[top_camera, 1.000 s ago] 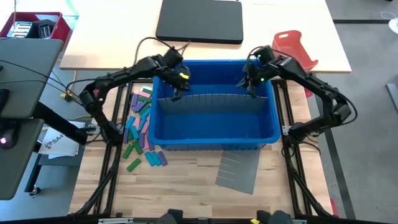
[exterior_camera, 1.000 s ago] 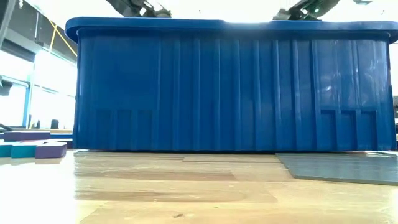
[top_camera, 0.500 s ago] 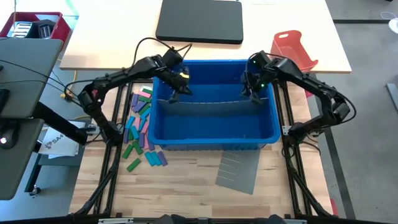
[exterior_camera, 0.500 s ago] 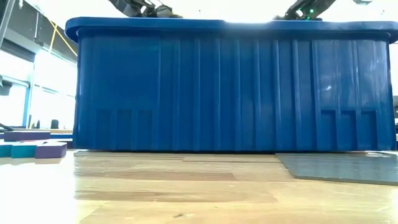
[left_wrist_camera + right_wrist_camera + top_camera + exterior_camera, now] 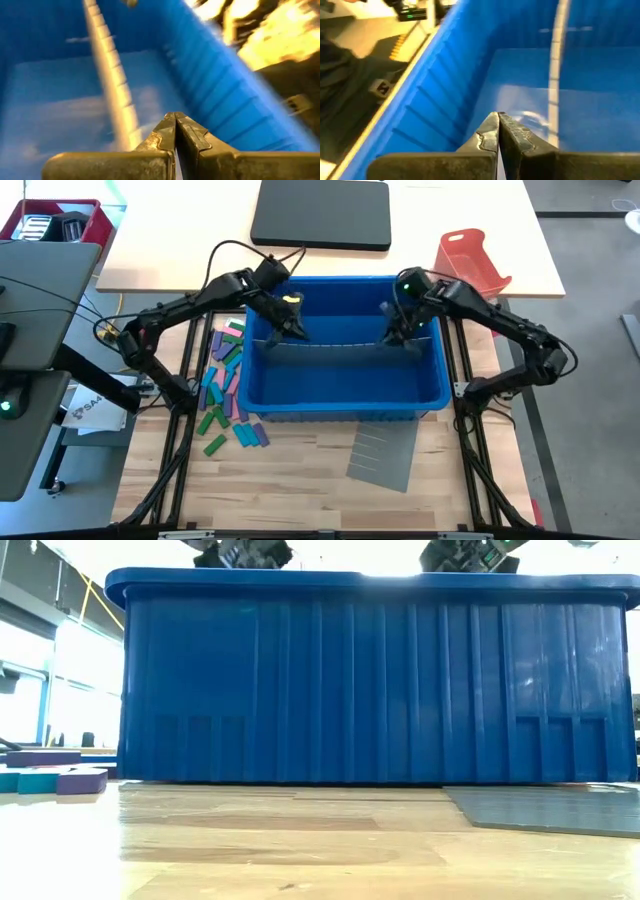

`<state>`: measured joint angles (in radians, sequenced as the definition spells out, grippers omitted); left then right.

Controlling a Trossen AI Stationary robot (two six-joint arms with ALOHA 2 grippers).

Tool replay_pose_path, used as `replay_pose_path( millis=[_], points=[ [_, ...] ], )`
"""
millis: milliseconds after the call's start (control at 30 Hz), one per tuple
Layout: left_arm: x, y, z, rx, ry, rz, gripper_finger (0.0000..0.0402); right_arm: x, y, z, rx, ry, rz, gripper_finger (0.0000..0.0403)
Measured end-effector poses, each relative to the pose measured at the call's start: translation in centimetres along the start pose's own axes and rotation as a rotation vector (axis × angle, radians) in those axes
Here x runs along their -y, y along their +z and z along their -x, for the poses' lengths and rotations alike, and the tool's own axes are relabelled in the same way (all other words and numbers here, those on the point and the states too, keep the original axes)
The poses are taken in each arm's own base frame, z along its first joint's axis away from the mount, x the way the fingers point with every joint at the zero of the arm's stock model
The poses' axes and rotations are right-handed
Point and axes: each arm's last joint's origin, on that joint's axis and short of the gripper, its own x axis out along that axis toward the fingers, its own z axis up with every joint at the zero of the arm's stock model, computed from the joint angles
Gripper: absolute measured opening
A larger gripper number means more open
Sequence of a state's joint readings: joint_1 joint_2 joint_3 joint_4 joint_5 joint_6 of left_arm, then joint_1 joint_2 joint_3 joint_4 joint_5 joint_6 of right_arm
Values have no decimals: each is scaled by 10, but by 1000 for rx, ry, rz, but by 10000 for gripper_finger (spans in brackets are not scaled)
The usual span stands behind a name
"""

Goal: Sort blocks
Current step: Insert the bin divider into the blue bin

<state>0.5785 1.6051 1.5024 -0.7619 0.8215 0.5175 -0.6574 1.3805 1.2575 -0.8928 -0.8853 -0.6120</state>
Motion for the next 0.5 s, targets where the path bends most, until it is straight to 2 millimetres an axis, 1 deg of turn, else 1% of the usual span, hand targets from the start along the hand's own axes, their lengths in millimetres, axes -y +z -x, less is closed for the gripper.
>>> replay_pose_path(
  millis=[67, 133, 233, 333, 500],
  points=[
    [5, 0, -8, -19, -31, 21, 0, -3, 2, -15, -39, 32, 16, 0],
    [7, -4, -20, -82, -31, 37, 0, -5, 1, -30, -101, 24, 36, 0],
    [5, -11, -37, -213, 61, 24, 0, -2, 1, -43, -189, -57, 61, 0],
    [0, -16, -45, -312, 178, 9, 0, 5, -2, -50, -253, -134, 61, 0],
    [-4, -17, -45, -332, 218, -9, 0, 13, -6, -48, -329, -265, 24, 0]
  ],
)
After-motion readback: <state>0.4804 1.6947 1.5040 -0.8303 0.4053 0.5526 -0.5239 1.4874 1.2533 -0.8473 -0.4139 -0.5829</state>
